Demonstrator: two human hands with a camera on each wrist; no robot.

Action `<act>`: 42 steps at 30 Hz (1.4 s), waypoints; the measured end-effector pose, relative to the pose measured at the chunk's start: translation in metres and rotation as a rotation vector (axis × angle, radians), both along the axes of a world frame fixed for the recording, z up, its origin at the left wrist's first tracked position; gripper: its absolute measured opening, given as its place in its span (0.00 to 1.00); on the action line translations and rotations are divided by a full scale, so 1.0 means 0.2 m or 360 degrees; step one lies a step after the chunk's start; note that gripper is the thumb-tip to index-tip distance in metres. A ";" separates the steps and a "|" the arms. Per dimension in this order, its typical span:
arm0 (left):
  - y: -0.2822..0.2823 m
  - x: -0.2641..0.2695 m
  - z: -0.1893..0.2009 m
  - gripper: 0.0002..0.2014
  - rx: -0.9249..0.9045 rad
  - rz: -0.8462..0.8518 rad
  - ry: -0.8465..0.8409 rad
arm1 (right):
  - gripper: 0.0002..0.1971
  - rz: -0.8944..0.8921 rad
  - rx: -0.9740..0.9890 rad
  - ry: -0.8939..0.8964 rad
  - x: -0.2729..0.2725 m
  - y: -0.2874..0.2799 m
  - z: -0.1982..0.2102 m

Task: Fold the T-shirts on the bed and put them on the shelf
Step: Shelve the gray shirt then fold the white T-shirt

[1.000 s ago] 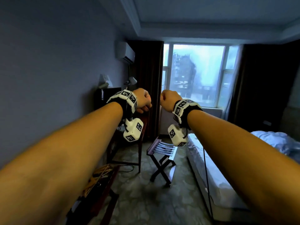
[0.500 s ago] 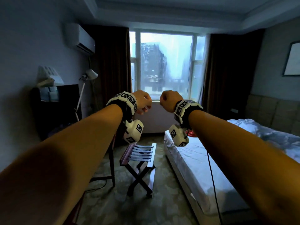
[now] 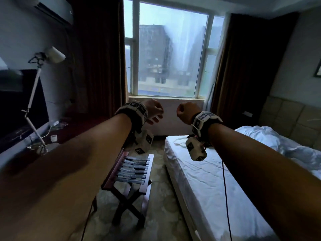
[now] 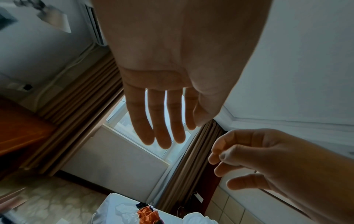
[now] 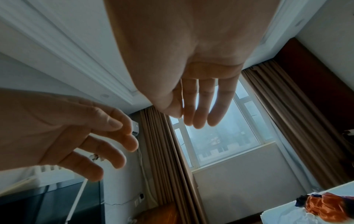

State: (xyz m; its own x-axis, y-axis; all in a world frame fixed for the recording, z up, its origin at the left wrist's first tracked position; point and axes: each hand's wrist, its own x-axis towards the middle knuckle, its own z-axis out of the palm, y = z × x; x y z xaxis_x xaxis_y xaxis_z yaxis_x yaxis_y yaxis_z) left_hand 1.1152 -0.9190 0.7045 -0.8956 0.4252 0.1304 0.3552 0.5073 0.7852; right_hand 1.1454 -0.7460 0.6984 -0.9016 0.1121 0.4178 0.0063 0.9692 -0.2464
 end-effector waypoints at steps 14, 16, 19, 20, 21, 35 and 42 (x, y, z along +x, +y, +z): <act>0.54 -1.87 -0.47 0.09 -0.0015 -0.0254 -0.0379 | 0.11 -0.0264 -0.0129 -0.0353 -1.62 0.55 -0.47; 0.65 -2.07 -0.53 0.07 -0.0075 -0.0306 -0.0423 | 0.11 -0.0317 -0.0162 -0.0384 -1.80 0.64 -0.53; 0.82 -2.35 -0.61 0.05 -0.0157 -0.0371 -0.0477 | 0.10 -0.0368 -0.0216 -0.0418 -2.06 0.80 -0.63; 0.89 -2.46 -0.65 0.05 -0.0175 -0.0383 -0.0489 | 0.10 -0.0387 -0.0237 -0.0426 -2.14 0.86 -0.67; 0.97 -2.58 -0.69 0.06 -0.0186 -0.0400 -0.0514 | 0.10 -0.0409 -0.0258 -0.0445 -2.24 0.94 -0.72; 2.07 -3.96 -1.29 0.08 -0.0327 -0.0278 -0.0702 | 0.11 -0.0433 -0.0430 -0.0790 -3.55 2.10 -1.35; 2.41 -4.51 -1.61 0.06 -0.0389 -0.0246 -0.0880 | 0.11 -0.0461 -0.0565 -0.0925 -4.09 2.44 -1.64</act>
